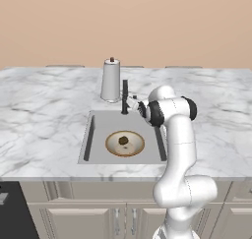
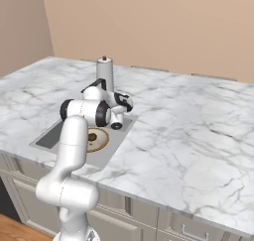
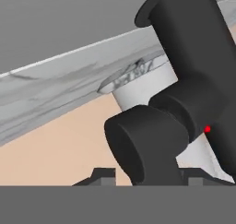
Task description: Pick the kiwi from the cabinet and place it in the bowl. Then pick the bowl and place it in the sink. Then turn on the sink facuet.
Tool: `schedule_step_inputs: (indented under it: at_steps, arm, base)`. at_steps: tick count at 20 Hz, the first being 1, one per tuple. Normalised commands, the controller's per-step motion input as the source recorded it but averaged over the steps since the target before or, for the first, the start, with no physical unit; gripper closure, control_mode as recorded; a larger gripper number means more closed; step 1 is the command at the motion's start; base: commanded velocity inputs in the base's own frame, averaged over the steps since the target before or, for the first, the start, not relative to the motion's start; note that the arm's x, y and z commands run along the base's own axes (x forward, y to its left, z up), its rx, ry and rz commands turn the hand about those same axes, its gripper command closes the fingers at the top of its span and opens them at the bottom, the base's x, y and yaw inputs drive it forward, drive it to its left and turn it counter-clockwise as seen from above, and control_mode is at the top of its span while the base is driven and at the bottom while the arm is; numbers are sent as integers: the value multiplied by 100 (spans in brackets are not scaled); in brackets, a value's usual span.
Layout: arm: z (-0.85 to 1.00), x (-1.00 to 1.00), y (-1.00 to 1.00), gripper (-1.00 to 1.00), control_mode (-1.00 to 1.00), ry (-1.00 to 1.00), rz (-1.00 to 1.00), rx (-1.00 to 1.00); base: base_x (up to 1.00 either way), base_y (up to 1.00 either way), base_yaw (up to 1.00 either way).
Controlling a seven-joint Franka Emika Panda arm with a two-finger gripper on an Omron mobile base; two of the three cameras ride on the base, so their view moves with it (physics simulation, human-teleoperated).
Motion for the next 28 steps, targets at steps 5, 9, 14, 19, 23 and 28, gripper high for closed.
schedule_step_inputs:
  at_steps: [5,9,14,19,23,28]
  arm:
    - [0,0,-74,100,-100,10,-8,21]
    - [0,0,-81,100,-100,13,-6,23]
    - [0,0,-78,100,-100,11,-4,23]
    - [0,0,-72,100,-100,10,-3,21]
    - [0,-1,-58,100,-100,3,-1,18]
    - [0,-12,-40,100,-100,0,0,13]
  base:
    - [0,0,0]
    - [0,0,0]
    - [0,0,0]
    - [0,0,0]
    - [0,0,0]
    - [0,0,0]
